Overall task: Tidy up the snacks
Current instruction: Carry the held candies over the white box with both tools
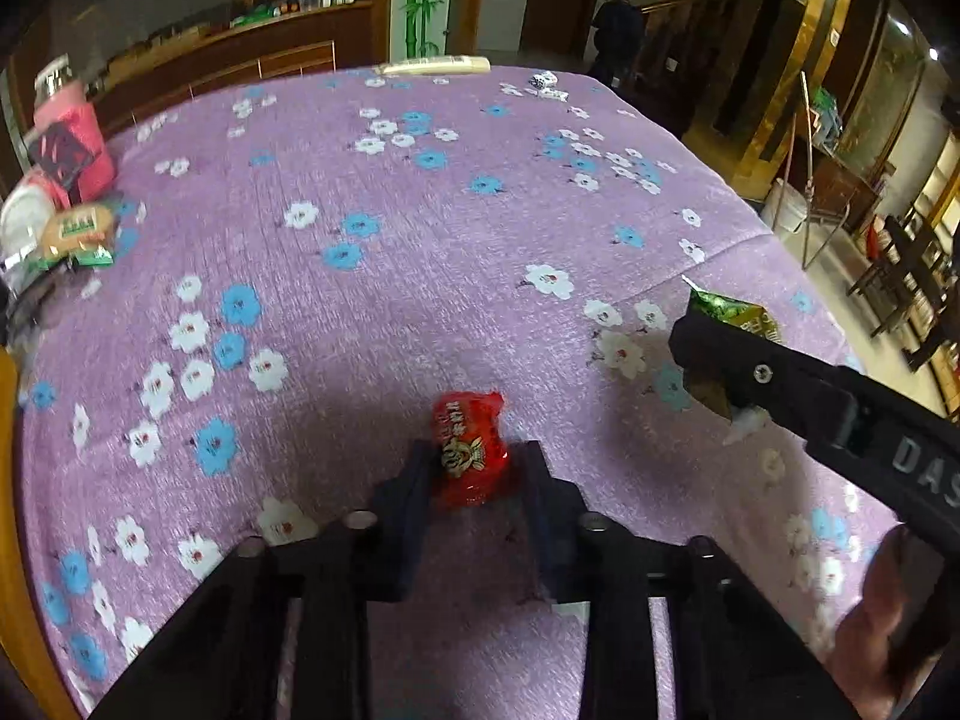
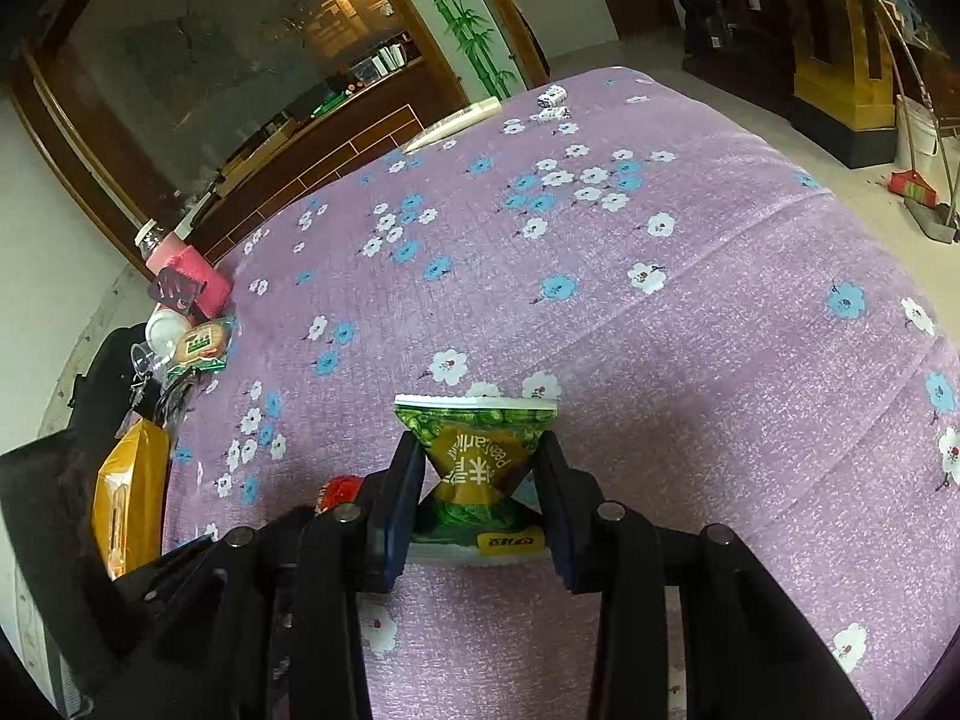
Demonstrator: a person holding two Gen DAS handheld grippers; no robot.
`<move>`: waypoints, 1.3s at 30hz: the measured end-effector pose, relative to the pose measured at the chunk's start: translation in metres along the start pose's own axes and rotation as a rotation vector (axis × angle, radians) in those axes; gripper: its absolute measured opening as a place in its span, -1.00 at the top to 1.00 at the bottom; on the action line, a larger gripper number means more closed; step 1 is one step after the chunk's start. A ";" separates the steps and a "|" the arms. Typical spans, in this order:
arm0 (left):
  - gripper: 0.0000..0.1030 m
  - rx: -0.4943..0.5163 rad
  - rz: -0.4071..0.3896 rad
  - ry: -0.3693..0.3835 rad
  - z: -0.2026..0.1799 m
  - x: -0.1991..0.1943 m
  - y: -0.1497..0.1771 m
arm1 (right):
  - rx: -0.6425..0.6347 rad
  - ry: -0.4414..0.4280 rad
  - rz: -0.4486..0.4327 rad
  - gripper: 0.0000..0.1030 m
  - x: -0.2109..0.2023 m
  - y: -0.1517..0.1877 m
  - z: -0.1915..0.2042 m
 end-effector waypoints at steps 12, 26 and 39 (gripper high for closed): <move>0.64 -0.013 -0.042 -0.007 0.052 -0.041 0.039 | -0.068 -0.050 0.006 0.31 -0.001 0.005 0.025; 0.64 -0.064 -0.265 0.018 0.077 -0.079 0.023 | -0.288 -0.148 -0.014 0.31 -0.005 0.022 0.099; 0.63 -0.057 -0.272 0.030 0.076 -0.085 0.022 | -0.327 -0.173 -0.016 0.31 -0.004 0.025 0.111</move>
Point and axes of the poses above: each gripper's, at about its wrist camera, not at the fingertips, and x roughly the way its jaws point, z to its left, y to its underside, the point moved 10 cm from there along x, roughly the way its jaws point, and after that the axes turned 14 degrees about -x, right-handed, at the moved point
